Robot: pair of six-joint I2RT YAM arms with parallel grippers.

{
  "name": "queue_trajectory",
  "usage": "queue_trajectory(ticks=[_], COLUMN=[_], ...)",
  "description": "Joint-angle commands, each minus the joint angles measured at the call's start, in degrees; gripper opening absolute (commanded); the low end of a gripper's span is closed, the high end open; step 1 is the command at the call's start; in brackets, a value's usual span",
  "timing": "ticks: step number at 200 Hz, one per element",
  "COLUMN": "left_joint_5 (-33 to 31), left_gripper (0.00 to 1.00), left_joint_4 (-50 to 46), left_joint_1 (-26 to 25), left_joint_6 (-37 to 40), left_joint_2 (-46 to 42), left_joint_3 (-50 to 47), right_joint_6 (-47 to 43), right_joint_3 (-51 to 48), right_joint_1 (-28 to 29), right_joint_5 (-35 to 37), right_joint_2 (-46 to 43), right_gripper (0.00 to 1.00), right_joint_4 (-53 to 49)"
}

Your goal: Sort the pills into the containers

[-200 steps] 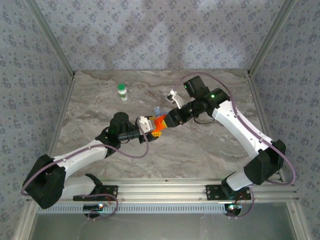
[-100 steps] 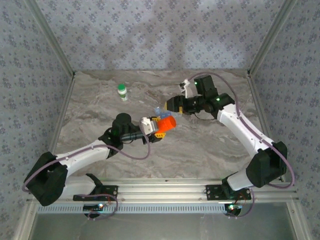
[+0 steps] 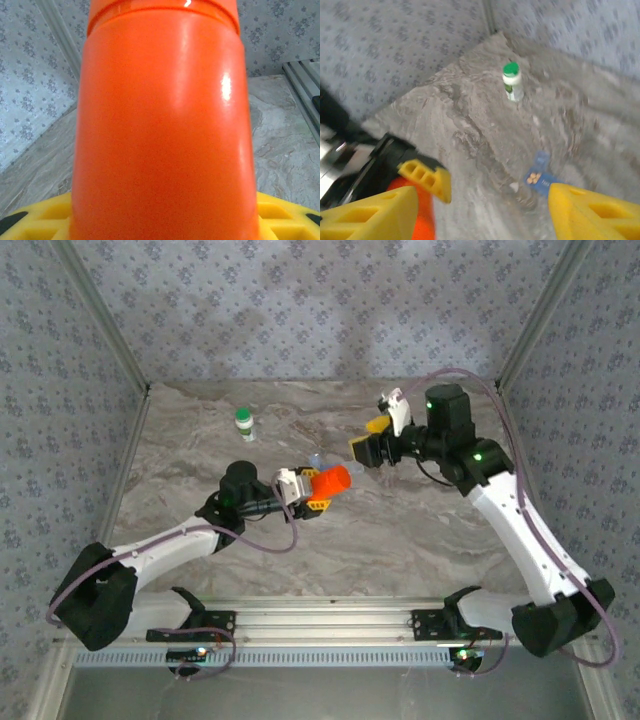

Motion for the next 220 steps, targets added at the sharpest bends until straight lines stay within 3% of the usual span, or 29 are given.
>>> queue_trajectory(ticks=[1,21,41,74,118,164,220], left_joint_5=[2.59,2.51,2.97,3.53,4.16,4.48,4.53], left_gripper=[0.0,0.0,0.0,0.0,0.0,0.0,0.0], left_joint_4=[-0.3,-0.97,-1.07,-1.58,-1.29,-1.12,-1.35], left_joint_1=[0.5,0.49,0.49,0.5,0.49,0.48,0.41], left_joint_6=[-0.29,0.03,0.45,0.73,0.66,0.25,0.39], left_joint_2=[-1.06,-1.1,-1.49,-1.58,-1.85,-1.74,-1.93], left_joint_3=[1.03,0.97,0.47,0.24,-0.16,-0.12,0.4], right_joint_6=[-33.95,-48.58,-60.66,-66.09,-68.2,-66.26,-52.37], right_joint_3=[2.82,5.77,11.3,13.2,13.75,14.55,13.74], right_joint_1=[0.52,0.96,5.01,11.07,13.09,13.45,15.96], right_joint_5=[-3.05,-4.54,-2.77,3.75,3.65,3.63,3.65], right_joint_2=[-0.21,2.37,6.97,10.74,11.64,12.28,14.05], right_gripper=[0.71,0.7,0.75,0.81,0.79,0.52,0.42], right_joint_4=[-9.0,-15.67,-26.44,-30.51,-30.61,-31.43,-28.84])
